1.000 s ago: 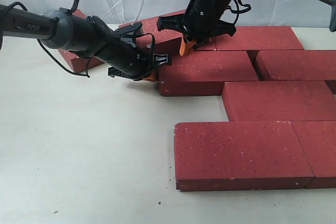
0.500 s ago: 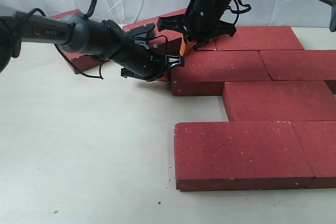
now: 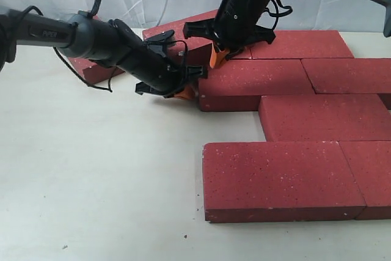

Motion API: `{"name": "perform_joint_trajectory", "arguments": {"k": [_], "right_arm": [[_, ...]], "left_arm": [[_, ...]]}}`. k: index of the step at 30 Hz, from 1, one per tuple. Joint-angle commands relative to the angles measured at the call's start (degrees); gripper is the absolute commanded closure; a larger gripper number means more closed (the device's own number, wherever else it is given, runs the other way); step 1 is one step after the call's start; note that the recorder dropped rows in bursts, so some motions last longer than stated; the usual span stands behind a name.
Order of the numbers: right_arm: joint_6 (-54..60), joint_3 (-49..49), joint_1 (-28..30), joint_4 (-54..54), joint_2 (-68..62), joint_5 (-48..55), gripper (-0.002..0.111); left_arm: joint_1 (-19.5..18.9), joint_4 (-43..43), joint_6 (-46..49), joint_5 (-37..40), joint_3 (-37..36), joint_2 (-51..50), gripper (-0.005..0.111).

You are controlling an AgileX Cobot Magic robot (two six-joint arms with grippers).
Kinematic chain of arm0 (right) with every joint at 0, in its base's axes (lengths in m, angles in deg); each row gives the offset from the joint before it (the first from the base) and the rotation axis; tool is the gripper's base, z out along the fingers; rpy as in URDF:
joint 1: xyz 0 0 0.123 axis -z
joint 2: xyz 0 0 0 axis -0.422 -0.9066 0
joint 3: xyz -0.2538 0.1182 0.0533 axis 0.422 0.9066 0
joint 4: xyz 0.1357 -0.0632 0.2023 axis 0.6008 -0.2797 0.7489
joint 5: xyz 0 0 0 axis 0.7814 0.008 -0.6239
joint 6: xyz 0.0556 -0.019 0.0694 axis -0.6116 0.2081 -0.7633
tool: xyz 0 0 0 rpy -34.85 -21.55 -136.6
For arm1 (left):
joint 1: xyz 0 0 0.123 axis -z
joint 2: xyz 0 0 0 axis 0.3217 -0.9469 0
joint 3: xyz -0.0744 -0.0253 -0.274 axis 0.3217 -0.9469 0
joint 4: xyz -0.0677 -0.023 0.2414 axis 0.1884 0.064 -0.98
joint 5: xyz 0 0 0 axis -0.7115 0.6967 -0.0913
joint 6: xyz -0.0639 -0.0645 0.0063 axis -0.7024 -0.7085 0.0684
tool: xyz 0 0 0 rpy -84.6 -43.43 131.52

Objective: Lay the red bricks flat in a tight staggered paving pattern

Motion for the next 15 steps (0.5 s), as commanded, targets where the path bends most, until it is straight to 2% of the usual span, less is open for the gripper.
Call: {"name": "perform_joint_trajectory", "arguments": {"k": [1,8,15], "right_arm": [[0.97,-0.28,0.22,1.08,0.75,2.90,0.109],[4.79,-0.28,0.22,6.37,0.86,4.60,0.109],[5.66,-0.15,0.22,8.33,2.26,4.60,0.109]], "left_arm": [[-2.11,-2.56,-3.25,4.45,0.36,1.14,0.107],[-2.25,-19.22,-17.11,7.81,0.36,4.13,0.107],[-2.25,-25.12,-18.05,9.06,-3.82,8.53,0.107]]}}
